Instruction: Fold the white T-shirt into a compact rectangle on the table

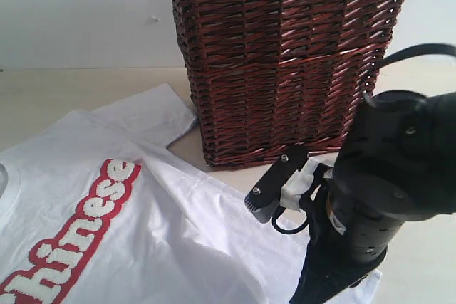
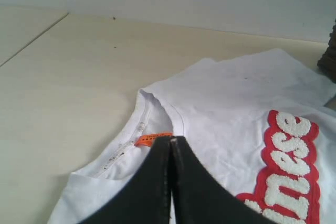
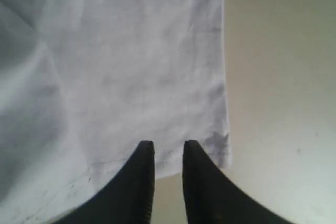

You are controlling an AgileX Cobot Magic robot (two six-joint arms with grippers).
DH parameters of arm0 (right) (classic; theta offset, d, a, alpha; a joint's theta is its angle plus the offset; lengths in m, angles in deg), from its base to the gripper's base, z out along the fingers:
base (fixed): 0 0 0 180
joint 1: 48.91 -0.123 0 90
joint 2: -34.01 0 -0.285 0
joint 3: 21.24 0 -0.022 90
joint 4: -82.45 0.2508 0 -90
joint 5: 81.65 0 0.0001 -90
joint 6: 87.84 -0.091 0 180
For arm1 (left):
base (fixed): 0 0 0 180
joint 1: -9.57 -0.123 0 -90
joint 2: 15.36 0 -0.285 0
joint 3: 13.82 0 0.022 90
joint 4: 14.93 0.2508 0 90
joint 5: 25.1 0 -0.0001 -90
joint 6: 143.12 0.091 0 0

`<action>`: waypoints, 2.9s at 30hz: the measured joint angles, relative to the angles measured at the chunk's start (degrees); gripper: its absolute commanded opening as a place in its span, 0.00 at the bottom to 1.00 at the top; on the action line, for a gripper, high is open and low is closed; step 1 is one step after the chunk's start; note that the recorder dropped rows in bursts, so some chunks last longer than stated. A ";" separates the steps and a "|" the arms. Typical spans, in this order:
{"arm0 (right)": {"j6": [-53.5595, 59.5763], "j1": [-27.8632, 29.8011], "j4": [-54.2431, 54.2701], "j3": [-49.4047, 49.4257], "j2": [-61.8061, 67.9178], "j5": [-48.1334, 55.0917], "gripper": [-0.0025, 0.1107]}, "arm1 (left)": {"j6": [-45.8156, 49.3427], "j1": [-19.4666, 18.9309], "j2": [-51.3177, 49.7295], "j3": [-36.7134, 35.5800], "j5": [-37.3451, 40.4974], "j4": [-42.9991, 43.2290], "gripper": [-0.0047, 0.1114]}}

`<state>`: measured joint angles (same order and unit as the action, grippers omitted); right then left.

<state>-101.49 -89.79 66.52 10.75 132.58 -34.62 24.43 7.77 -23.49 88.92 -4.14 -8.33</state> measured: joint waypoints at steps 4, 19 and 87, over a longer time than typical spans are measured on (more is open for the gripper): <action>-1.09 4.41 -0.39 0.00 6.60 -1.93 0.24 | 0.00 0.00 0.00 0.00 0.00 0.00 0.04; -10.38 11.59 -19.24 -14.26 19.61 -0.92 0.02 | 0.00 0.00 0.00 0.00 0.00 0.00 0.04; 34.79 -0.98 0.08 -8.53 -5.97 8.45 0.30 | 0.00 0.00 0.00 0.00 0.00 0.00 0.04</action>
<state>-66.70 -90.78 66.60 2.23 126.61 -26.17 24.43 7.77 -23.49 88.92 -4.14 -8.33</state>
